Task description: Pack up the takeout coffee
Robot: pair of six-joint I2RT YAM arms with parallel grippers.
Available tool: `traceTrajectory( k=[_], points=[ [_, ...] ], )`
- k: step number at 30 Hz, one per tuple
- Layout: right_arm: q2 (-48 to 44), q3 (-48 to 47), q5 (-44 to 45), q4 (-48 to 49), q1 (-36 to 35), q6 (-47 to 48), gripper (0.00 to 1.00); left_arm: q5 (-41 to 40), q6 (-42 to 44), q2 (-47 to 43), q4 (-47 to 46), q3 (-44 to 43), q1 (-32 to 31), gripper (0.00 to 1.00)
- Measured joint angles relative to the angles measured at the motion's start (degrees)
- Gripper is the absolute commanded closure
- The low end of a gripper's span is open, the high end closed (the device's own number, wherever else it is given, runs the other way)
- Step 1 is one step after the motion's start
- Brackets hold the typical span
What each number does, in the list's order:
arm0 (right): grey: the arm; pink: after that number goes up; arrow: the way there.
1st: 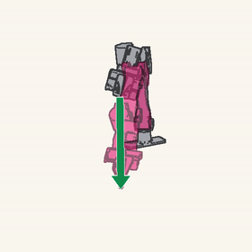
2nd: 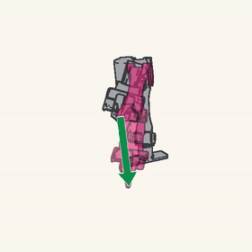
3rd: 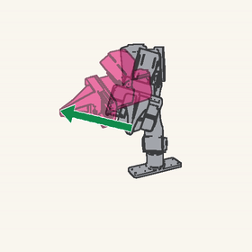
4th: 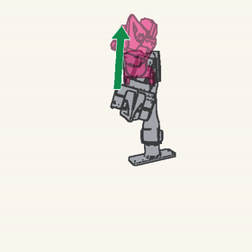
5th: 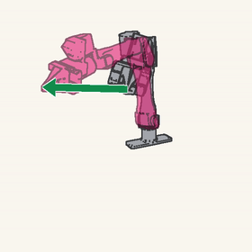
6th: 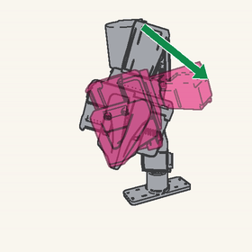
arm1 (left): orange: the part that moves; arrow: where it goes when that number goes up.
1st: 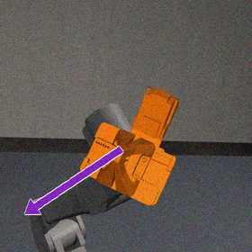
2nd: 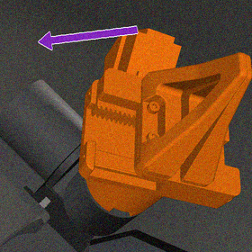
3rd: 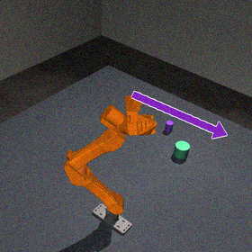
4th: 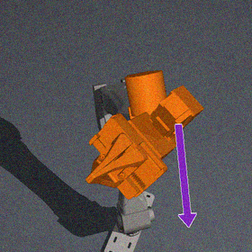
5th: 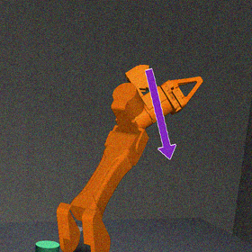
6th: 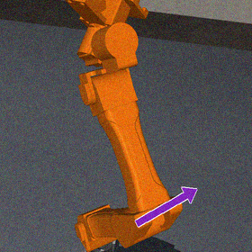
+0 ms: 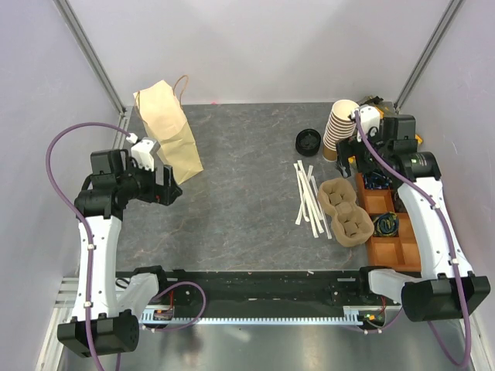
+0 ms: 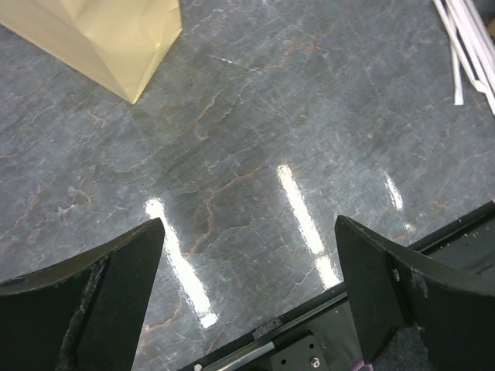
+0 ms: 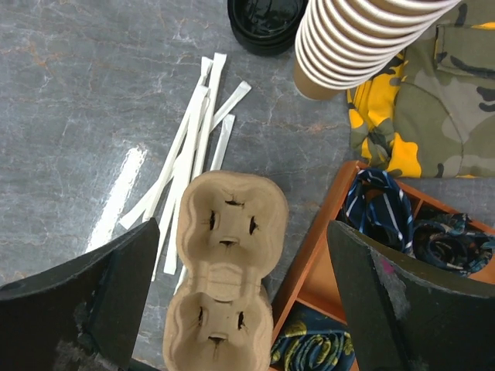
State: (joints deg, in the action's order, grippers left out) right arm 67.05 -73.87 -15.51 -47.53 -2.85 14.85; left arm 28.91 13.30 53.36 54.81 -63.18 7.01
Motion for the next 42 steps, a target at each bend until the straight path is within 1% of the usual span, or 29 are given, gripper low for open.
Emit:
traceTrajectory(
  k=[7, 11, 16, 21, 24, 25, 26, 28, 30, 31, 33, 39, 41, 42],
  points=[
    [4.57, -6.12, 0.7, -0.15, 0.0, -0.11, 0.02, -5.73, -5.9, -0.5, -2.6, -0.15, 0.0, 0.0],
    [7.74, -11.45, 1.07, -0.28, 0.09, -0.52, 0.02, -6.27, -7.91, -0.48, -2.93, -1.03, 0.0, 0.0],
    [15.21, -21.99, 1.99, -0.63, 1.29, -2.47, 0.02, -4.85, -11.04, -0.98, -5.53, -1.86, 0.0, 0.0],
    [25.33, -35.58, 3.15, -0.74, 5.73, -6.58, 0.03, -1.33, -12.83, -1.33, -7.32, -2.47, -0.02, 0.0],
    [31.15, -42.14, 4.46, -0.37, 8.28, -8.94, 0.1, 0.42, -13.81, -0.5, -7.89, -3.67, -0.02, 0.0],
    [32.46, -43.12, 4.9, -0.15, 8.7, -9.33, 0.17, 0.83, -14.05, -0.13, -8.35, -4.0, -0.02, 0.0],
    [33.83, -44.28, 5.14, -0.17, 9.05, -9.9, 0.21, 1.22, -14.34, 0.17, -8.72, -4.2, 0.0, 0.0],
    [36.15, -45.46, 5.53, -0.04, 9.25, -10.93, 0.29, 1.42, -14.82, 0.57, -9.03, -4.28, -0.02, 0.0],
    [37.7, -45.48, 6.03, -0.11, 9.14, -11.91, 0.33, 1.51, -15.1, 0.85, -9.2, -4.28, -0.02, 0.0],
    [38.18, -45.48, 6.21, -0.13, 9.11, -12.28, 0.37, 1.55, -15.23, 0.96, -9.31, -4.28, -0.02, 0.0],
    [39.28, -45.48, 6.4, -0.11, 9.07, -12.83, 0.4, 1.6, -15.43, 1.22, -9.55, -4.28, -0.02, 0.0],
    [41.68, -45.48, 6.34, 0.24, 9.33, -15.13, 0.4, 1.22, -15.91, 2.01, -10.12, -4.28, -0.02, 0.0],
    [42.49, -45.48, 6.19, 0.31, 9.49, -15.69, 0.44, 1.11, -16.04, 2.32, -10.25, -4.28, -0.02, 0.0],
    [42.86, -45.48, 6.1, 0.28, 9.6, -16.0, 0.45, 1.05, -16.11, 2.51, -10.34, -4.28, -0.02, 0.0]
  ],
)
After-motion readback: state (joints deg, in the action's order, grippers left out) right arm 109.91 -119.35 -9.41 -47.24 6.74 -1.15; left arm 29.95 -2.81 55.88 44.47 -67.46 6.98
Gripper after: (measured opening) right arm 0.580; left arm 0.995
